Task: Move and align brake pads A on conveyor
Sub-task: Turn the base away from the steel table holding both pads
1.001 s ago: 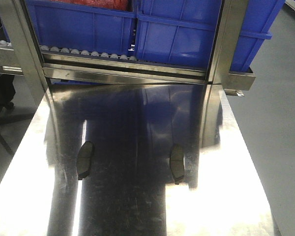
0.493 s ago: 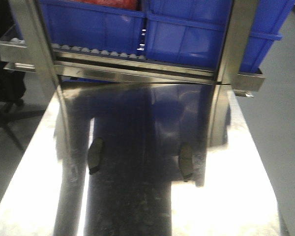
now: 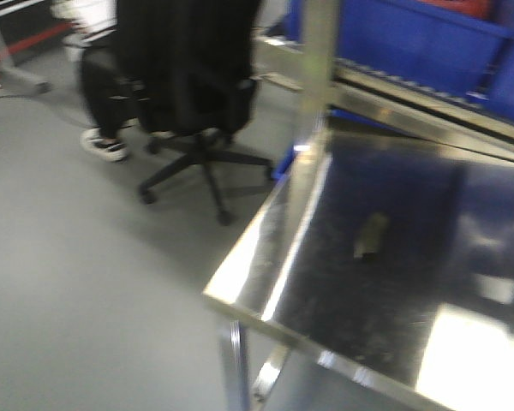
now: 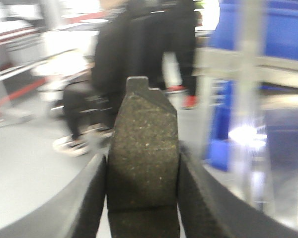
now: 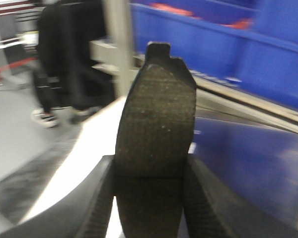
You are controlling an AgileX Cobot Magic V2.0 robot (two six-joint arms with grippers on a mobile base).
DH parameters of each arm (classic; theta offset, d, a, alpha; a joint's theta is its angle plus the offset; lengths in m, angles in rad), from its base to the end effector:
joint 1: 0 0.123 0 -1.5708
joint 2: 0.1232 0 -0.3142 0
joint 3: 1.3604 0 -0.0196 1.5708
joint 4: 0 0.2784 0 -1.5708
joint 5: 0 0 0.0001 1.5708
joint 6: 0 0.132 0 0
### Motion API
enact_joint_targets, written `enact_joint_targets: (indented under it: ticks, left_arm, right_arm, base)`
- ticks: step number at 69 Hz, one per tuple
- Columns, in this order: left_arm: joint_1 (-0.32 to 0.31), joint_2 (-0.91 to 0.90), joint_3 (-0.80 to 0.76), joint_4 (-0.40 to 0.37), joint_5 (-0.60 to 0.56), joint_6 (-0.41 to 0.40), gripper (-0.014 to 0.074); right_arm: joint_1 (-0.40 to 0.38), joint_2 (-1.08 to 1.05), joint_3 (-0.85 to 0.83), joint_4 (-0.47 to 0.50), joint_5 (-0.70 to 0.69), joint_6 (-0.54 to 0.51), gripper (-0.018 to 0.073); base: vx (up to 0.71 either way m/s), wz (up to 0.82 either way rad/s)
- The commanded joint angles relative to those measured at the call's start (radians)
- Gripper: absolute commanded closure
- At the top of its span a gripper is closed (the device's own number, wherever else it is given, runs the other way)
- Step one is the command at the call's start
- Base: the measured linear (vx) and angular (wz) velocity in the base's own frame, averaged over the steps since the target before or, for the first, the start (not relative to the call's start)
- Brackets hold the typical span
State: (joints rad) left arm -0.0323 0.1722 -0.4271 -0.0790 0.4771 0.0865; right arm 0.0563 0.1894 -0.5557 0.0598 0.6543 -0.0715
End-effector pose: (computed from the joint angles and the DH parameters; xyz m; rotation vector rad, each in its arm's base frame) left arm 0.0856 -0.0076 0.3086 0.0684 1.7032 -0.0428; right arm 0.0716 0.0088 0.3329 -0.0974 1.7683 0.0556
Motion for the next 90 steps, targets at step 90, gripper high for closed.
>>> enact_joint_targets:
  ticks: [90]
  left_arm:
    - [-0.003, 0.009, -0.029, -0.01, -0.093, -0.001, 0.0602]
  right_arm:
    - [-0.003, 0.012, -0.027, 0.001, -0.093, -0.007, 0.0565]
  base:
    - [-0.16, 0.82]
